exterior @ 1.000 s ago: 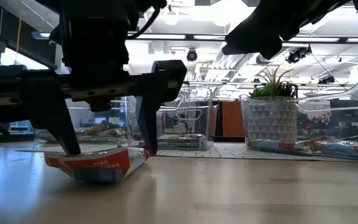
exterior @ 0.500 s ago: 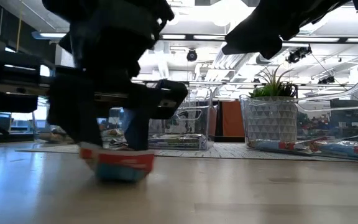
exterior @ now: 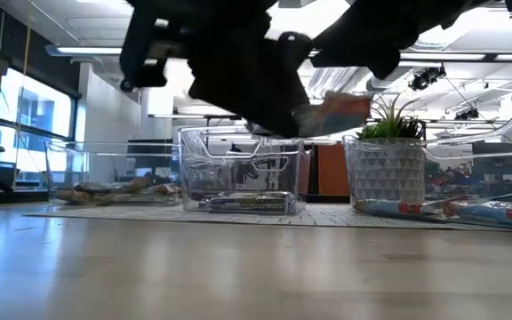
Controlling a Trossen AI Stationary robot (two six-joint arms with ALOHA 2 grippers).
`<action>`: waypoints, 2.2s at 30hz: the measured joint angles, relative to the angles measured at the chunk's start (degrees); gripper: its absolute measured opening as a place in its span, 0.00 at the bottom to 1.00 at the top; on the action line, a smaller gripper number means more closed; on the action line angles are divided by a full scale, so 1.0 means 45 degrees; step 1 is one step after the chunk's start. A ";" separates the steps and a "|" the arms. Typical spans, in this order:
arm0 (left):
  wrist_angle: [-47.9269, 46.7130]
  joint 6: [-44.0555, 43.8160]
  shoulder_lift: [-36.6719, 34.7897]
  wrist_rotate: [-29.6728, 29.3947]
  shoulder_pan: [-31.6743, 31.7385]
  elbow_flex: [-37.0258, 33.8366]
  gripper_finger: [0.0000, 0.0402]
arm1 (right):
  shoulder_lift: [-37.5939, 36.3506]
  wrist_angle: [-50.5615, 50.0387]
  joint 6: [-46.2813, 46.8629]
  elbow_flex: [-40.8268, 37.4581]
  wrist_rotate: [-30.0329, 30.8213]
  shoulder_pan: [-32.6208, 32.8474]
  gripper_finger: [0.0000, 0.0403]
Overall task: Pick and place Granola Bars by type
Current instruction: Put the red granola bar into the right transparent bin, then return to Home Position
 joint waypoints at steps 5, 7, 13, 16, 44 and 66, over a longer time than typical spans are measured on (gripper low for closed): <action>-0.0385 -0.0560 -0.0005 -0.1885 -0.0021 0.0625 0.34 | -0.0119 0.0775 0.1364 -0.0019 0.1302 0.0029 0.35; -0.0105 -0.1068 -0.0005 -0.2637 -0.0010 0.0706 0.34 | -0.0517 0.0743 0.0389 -0.0019 0.1638 0.0060 0.35; 0.1037 -0.2158 0.0000 -0.4720 0.0019 0.0708 0.34 | -0.3474 0.0344 -0.2227 -0.0010 0.1692 0.0554 0.35; 0.3425 -0.2235 0.0000 -0.5363 0.0162 0.0718 0.34 | -0.5323 0.0215 -0.2255 -0.0009 0.1884 0.0741 0.35; 0.7867 -0.5207 0.4700 -0.0283 0.3599 0.4074 0.34 | -0.7708 -0.1823 -0.2488 0.0000 0.1101 0.0739 0.35; 0.2169 -0.5175 0.1825 -0.0583 0.3657 0.4672 0.58 | -0.8212 -0.1898 -0.2035 -0.0019 0.1024 0.0965 0.35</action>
